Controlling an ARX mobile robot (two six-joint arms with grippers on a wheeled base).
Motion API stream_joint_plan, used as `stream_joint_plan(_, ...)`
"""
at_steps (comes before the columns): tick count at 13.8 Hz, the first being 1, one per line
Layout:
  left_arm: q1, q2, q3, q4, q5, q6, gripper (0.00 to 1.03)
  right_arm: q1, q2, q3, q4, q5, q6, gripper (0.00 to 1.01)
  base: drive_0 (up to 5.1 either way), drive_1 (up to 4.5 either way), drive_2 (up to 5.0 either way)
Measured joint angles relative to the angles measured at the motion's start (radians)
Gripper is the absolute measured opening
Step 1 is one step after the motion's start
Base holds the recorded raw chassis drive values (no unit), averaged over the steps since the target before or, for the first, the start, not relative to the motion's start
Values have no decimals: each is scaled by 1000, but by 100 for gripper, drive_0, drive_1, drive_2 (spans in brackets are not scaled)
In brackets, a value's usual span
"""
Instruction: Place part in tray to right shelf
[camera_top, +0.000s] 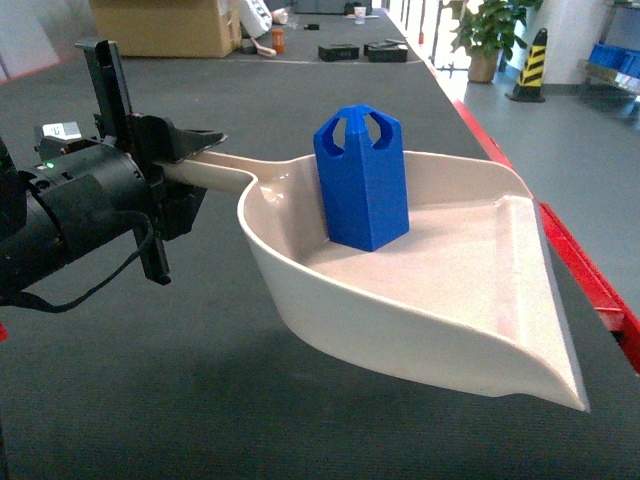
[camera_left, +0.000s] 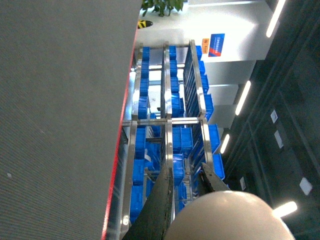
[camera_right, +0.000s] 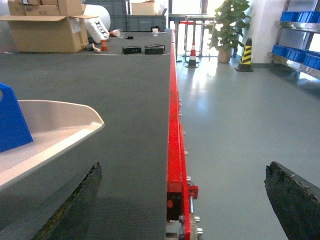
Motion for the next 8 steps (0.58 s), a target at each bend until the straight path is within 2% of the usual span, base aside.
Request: stream_joint_plan(8, 0, 0, -2, 1, 3, 0, 13, 0, 0, 0, 2, 0, 0, 98, 503, -242, -242)
